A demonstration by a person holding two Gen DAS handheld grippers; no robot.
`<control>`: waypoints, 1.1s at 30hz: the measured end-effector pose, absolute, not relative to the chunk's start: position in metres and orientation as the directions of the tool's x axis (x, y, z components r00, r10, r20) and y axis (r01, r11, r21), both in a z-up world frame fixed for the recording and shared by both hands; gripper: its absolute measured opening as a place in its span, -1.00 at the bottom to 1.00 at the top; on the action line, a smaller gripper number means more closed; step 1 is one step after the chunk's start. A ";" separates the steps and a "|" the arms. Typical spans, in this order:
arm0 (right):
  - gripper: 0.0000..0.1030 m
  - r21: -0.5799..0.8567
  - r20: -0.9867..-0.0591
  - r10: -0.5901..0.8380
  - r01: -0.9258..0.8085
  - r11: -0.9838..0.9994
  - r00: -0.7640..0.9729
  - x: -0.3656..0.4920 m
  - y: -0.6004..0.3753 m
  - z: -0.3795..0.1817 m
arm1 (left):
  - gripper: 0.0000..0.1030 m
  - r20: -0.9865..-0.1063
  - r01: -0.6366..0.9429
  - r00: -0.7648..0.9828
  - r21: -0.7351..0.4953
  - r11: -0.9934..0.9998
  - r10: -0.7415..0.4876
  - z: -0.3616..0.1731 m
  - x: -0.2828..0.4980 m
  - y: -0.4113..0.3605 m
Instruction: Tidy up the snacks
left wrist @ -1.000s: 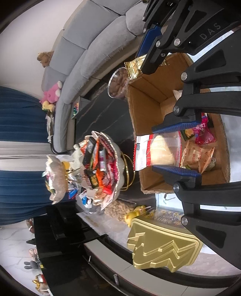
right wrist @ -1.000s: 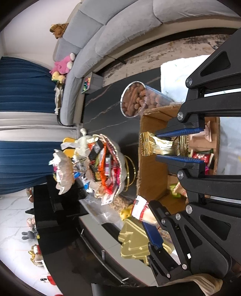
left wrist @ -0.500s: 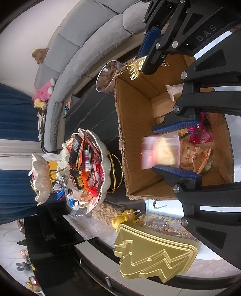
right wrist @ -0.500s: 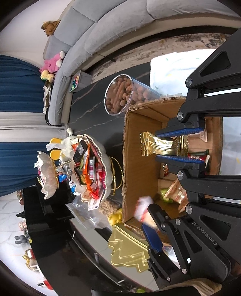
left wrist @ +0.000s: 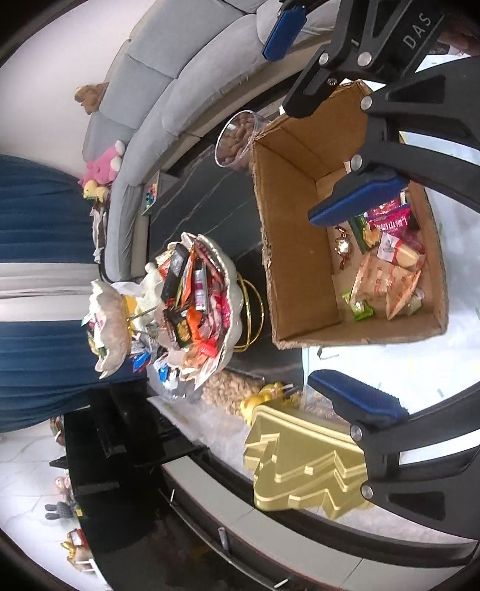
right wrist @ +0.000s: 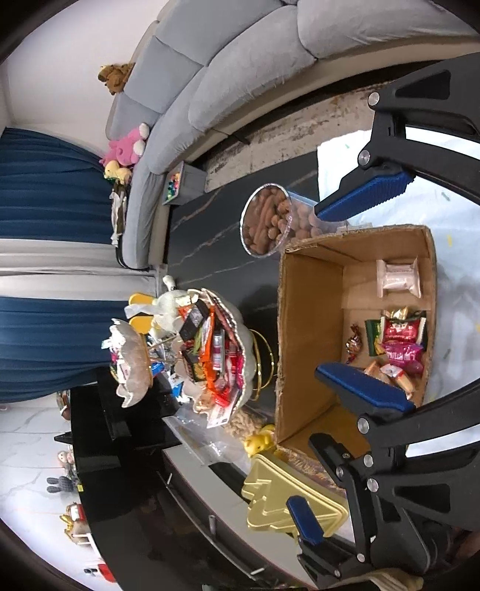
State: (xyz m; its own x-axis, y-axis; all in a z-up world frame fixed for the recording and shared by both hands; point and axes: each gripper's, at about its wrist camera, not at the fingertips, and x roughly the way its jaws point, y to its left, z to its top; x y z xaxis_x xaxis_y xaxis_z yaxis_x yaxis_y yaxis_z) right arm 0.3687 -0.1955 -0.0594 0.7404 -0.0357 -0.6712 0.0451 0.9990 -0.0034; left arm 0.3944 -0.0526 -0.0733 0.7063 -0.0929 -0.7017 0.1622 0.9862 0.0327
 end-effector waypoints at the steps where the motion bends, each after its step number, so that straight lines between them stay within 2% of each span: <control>1: 0.56 -0.003 -0.669 -0.035 0.045 0.999 0.743 0.367 -0.195 -0.058 | 0.59 -0.699 0.160 0.709 0.033 0.987 -0.092 -0.071 0.393 -0.051; 11: 0.73 -0.009 -0.623 -0.053 0.061 0.998 0.781 0.339 -0.196 -0.028 | 0.93 -0.668 0.128 0.741 0.042 0.991 -0.068 -0.042 0.368 -0.042; 17: 0.75 -0.007 -0.610 -0.056 0.066 0.998 0.790 0.322 -0.196 -0.016 | 0.99 -0.660 0.124 0.750 0.061 0.990 -0.053 -0.029 0.350 -0.039; 33: 0.75 -0.010 -0.576 -0.074 0.084 0.996 0.814 0.262 -0.200 0.013 | 0.99 -0.636 0.086 0.772 0.065 0.994 -0.025 -0.006 0.296 -0.028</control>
